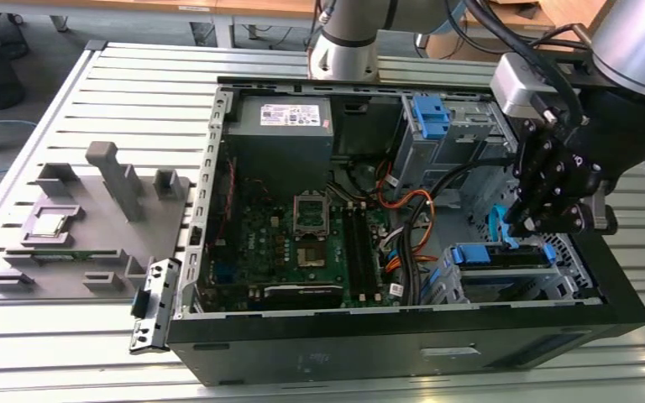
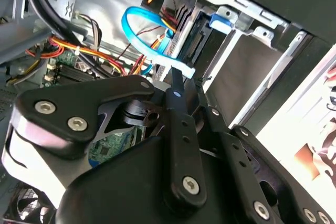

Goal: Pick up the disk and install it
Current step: 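Insert the first disk wire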

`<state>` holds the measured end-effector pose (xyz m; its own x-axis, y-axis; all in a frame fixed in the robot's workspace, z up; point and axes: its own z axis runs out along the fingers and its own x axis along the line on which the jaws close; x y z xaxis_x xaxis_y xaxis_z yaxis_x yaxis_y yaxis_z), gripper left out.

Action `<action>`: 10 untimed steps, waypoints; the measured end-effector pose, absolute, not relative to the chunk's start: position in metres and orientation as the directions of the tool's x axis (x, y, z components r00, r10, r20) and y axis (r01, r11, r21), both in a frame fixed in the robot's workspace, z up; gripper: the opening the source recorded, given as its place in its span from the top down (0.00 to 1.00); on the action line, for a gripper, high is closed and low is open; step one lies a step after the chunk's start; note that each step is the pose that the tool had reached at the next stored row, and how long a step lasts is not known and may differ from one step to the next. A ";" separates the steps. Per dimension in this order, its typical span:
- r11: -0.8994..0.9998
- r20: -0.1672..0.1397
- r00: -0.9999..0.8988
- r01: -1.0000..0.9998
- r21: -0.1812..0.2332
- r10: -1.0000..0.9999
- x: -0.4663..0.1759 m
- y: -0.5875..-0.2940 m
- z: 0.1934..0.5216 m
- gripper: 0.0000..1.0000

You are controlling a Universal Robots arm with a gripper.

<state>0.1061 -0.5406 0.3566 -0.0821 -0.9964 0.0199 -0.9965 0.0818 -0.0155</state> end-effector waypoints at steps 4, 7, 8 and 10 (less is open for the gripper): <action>0.101 0.020 -0.102 -0.995 -0.015 -0.995 0.109 -0.541 0.356 0.76; 0.116 0.018 -0.116 -0.993 -0.015 -0.993 0.109 -0.540 0.356 0.76; 0.116 0.012 -0.117 -0.993 -0.015 -0.993 0.109 -0.540 0.356 0.76; 0.117 -0.007 -0.117 -0.993 -0.012 -0.993 0.109 -0.540 0.356 0.76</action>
